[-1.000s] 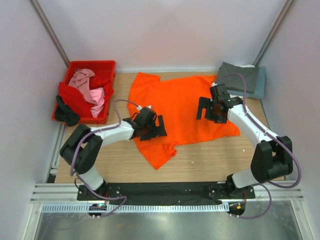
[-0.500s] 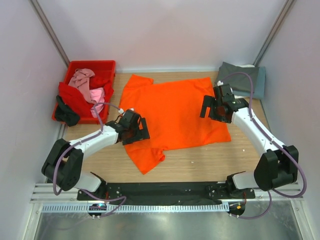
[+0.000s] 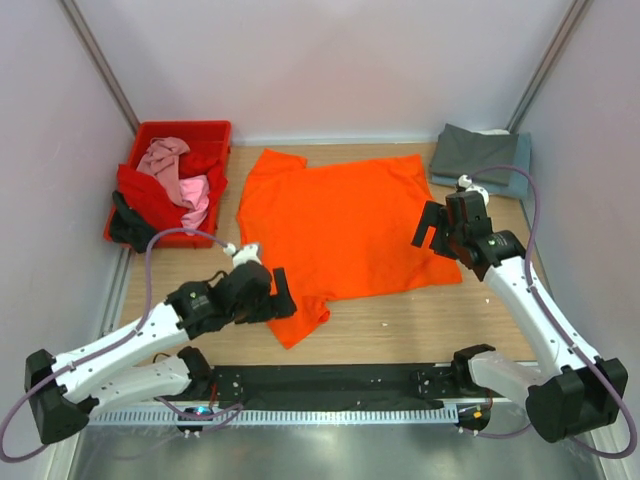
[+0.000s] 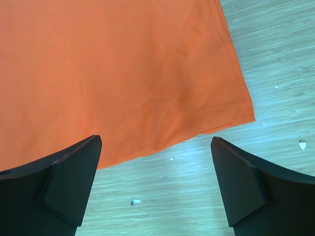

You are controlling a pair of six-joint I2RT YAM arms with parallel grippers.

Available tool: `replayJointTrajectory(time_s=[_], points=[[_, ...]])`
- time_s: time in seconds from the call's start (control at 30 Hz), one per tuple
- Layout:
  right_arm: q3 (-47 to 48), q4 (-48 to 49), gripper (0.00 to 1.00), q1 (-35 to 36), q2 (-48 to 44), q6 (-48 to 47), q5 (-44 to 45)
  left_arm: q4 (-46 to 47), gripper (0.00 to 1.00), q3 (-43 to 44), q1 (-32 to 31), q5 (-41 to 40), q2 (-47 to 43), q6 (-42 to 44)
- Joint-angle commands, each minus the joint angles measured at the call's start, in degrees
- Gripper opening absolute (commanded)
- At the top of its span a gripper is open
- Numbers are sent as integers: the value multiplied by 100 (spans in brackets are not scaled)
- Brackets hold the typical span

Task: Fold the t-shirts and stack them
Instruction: Fold the tshirt

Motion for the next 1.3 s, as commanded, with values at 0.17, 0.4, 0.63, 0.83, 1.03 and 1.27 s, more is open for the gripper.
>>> replayJointTrajectory(time_s=[0.17, 0.4, 0.63, 0.83, 1.03, 1.27], points=[[-303, 476, 100, -9, -140, 106, -167, 850, 87, -1995, -1070, -66, -632, -2004], [-444, 397, 100, -18, -351, 62, 52, 1679, 85, -2392, -1070, -135, -106, -2057], [-471, 362, 100, -9, -500, 70, 342, 2181, 68, -2137, -1079, 304, 1247, -1961], [-541, 344, 100, -131, -553, 193, 413, 2314, 22, -2085, -1079, 313, 1284, -1820], [-1007, 345, 99, -2279, -475, 413, -948, 1174, 0, -1883, -1079, -240, 432, -1846], [-1665, 774, 93, -3234, 122, 834, -2346, 108, 0, -1812, -991, -926, -1106, -1987]])
